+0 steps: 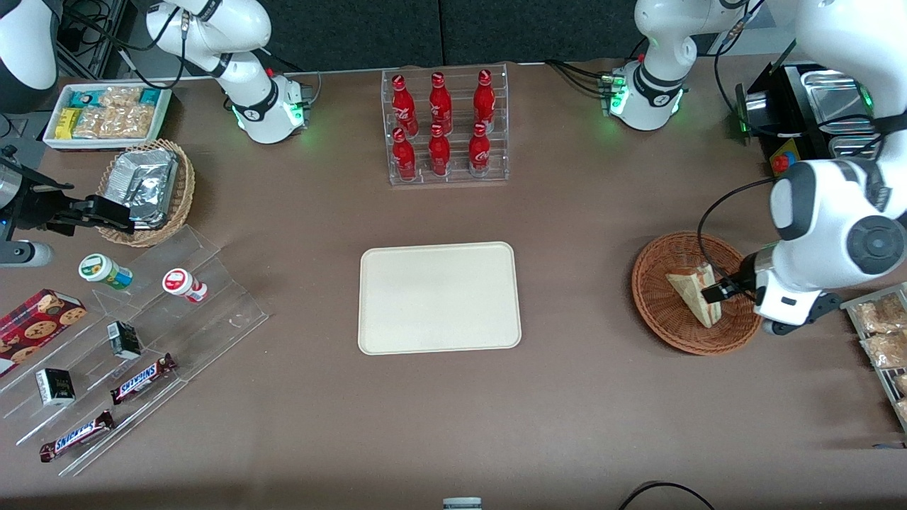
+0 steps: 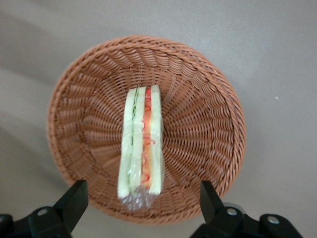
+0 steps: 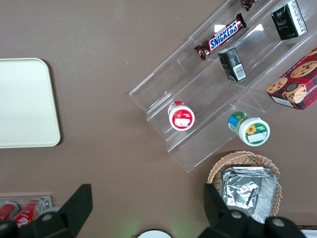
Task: Place sandwich from basket to tray
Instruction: 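Close the left gripper on the wrapped triangular sandwich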
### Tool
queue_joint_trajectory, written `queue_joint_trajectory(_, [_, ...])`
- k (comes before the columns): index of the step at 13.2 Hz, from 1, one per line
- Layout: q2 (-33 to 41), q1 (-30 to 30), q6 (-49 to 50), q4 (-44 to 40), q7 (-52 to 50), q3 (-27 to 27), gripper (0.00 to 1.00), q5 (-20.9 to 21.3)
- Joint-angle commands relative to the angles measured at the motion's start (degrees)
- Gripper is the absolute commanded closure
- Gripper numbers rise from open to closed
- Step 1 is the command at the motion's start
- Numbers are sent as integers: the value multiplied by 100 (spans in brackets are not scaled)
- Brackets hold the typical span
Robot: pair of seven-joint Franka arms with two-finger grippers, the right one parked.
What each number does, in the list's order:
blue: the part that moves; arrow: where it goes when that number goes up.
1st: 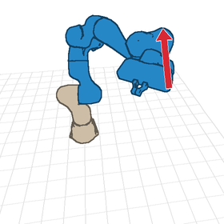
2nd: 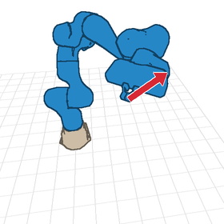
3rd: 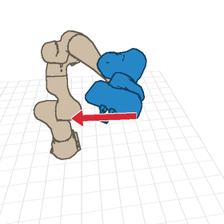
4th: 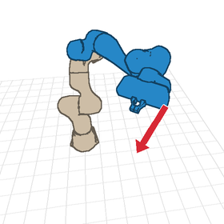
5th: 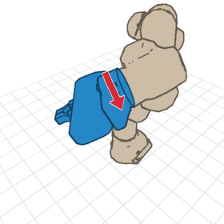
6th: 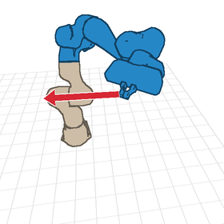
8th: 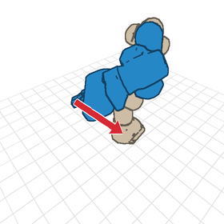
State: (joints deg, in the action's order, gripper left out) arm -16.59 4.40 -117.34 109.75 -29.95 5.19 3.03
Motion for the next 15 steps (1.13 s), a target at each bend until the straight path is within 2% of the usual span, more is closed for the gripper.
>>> queue_joint_trajectory(1, [-10, 121, -745, 687, -249, 43, 0, 67])
queue_joint_trajectory(5, [-405, 201, -852, 759, -213, 35, 0, 75])
queue_joint_trajectory(6, [-493, 201, -957, 759, -222, 35, 4, 75])
queue_joint_trajectory(8, [-547, 201, -1011, 759, -231, 35, 63, 75])
queue_joint_trajectory(9, [-503, 201, -976, 741, -240, 35, 83, 75])
queue_joint_trajectory(10, [-442, 201, -897, 706, -275, 35, 100, 67])
queue_joint_trajectory(12, [-362, 192, -320, 287, -284, 43, 100, 32])
queue_joint_trajectory(15, [-362, 87, 1410, -1065, -502, 157, 100, -152])
